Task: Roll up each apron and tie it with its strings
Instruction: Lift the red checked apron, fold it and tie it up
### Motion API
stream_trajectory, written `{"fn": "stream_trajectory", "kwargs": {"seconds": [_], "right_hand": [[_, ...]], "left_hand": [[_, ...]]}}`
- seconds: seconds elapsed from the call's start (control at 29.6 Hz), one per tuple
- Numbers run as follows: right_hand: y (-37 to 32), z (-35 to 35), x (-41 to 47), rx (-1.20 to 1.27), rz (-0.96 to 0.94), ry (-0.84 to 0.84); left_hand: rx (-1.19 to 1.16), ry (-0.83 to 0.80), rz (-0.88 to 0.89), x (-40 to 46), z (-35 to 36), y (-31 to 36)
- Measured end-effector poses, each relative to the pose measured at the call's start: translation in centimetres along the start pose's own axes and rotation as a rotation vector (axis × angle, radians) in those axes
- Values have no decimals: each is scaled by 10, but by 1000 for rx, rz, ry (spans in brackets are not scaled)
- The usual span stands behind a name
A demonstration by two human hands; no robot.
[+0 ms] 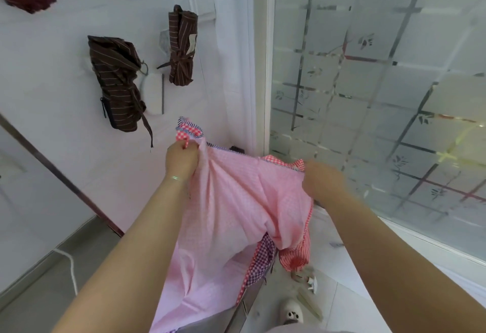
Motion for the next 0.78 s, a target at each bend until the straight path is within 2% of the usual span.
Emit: {"fn": "stream_trajectory", "kwargs": {"seconds": [0.07, 0.14, 0.17, 0.24, 0.37, 0.51, 0.57, 0.68, 0.78], "right_hand": [[1, -4, -3, 98, -100, -141], [-7, -8, -13, 358, -216, -238], [-13, -9, -17, 514, -281, -255], [-26, -13, -22, 665, -435, -224], [-57, -30, -39, 578, -660, -175], [-82, -46, -57, 369, -843, -438], [-86, -49, -60, 325, -809, -413], [-86, -55, -61, 431, -734, -236], [-88, -56, -66, 557, -699, -262]], "left_hand": [[-64, 29, -10, -4, 1, -4], [-51, 67, 33, -11, 5, -5], [-24, 62, 51, -14, 9, -5], [-21, -19, 62, -24, 19, -4], [-329, -265, -88, -45, 45, -8], [-406, -320, 30, -63, 45, -4], [-449, -367, 77, -72, 39, -1], [-467, -440, 104, -85, 34, 5], [-460, -448, 157, -92, 29, 8]]}}
Point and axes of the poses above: each hand's wrist, its own x-axis towards the middle knuckle, its own z-axis out of the palm, y = z × x, the point moved 2 cm from there along x, towards the middle knuckle, and after that the axes turned 14 degrees about -y, right-handed, at the moved point
